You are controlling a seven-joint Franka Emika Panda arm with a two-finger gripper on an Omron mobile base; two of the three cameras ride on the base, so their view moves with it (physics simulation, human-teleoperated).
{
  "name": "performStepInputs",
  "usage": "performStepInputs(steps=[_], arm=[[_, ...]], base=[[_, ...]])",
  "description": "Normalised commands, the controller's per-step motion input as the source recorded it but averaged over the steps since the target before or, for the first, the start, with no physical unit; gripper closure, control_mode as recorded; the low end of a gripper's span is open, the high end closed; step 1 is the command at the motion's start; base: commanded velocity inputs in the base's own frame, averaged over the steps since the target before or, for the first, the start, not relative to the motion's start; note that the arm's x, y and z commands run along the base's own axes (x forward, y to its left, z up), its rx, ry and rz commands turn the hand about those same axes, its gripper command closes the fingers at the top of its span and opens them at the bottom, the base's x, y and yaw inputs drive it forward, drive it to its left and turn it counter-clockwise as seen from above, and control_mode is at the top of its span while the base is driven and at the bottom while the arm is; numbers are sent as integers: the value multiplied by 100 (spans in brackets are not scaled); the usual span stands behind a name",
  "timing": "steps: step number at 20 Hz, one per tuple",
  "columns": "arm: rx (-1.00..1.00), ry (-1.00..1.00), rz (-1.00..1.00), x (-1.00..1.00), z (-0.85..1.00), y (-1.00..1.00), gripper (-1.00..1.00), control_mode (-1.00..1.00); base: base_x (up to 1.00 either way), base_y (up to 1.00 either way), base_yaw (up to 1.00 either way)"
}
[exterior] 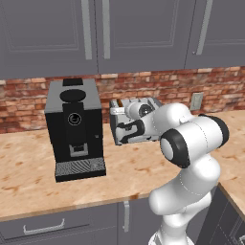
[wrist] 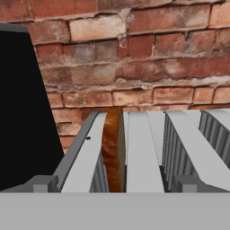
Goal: Start the toaster. Once the lever pops up, take the bread to the plate on the dining counter.
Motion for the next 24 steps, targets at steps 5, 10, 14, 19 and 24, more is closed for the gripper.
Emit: performStepInputs(steps=[5, 10, 14, 19, 24], arm=[[0, 0, 0, 0, 0, 0, -100, -100], [0, 0, 0, 0, 0, 0, -100, -100], [0, 0, 0, 0, 0, 0, -100, -100], [0, 0, 0, 0, 0, 0, -100, -100], [0, 0, 0, 0, 0, 0, -100, -100]], base=[[0, 0, 0], [0, 0, 0], [0, 0, 0], [0, 0, 0], [0, 0, 0]])
